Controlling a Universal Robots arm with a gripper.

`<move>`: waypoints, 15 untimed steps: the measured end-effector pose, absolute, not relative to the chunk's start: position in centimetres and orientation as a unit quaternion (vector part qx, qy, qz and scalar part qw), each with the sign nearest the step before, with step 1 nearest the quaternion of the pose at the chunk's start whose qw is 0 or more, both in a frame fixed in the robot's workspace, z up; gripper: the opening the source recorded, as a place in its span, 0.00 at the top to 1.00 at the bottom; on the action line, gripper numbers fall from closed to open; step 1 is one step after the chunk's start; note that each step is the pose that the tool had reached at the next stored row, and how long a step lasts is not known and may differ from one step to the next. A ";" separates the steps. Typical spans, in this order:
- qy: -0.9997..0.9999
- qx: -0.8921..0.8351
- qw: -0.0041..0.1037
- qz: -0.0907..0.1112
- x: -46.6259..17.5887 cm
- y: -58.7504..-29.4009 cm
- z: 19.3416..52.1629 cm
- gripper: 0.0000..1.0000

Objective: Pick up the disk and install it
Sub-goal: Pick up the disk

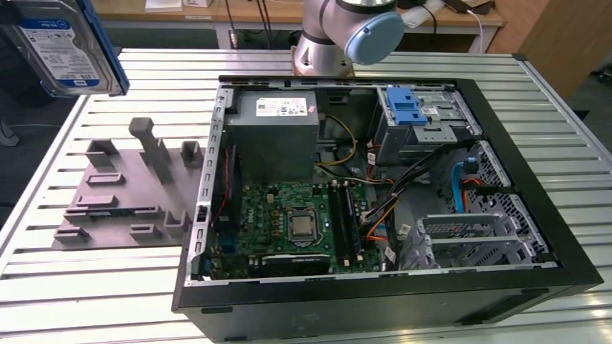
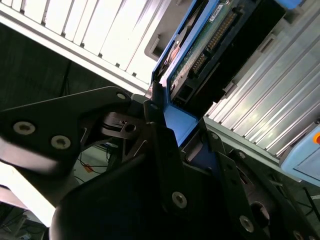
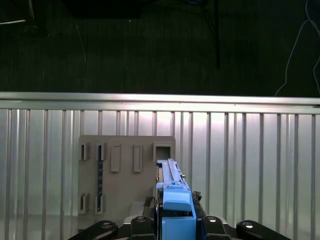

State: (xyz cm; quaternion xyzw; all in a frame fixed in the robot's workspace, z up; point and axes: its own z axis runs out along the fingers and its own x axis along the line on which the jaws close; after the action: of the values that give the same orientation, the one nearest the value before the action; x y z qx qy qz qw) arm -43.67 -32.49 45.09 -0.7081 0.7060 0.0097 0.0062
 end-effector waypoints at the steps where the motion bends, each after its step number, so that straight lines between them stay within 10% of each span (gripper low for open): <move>1: 0.706 -0.708 0.006 0.010 -43.7 -32.5 45.2 0.64; 15: 0.706 -0.708 0.006 0.009 -43.7 -32.5 46.3 0.64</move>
State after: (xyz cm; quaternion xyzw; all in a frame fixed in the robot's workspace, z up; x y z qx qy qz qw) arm -43.69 -32.49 46.27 -0.7081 0.7060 0.0093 0.0065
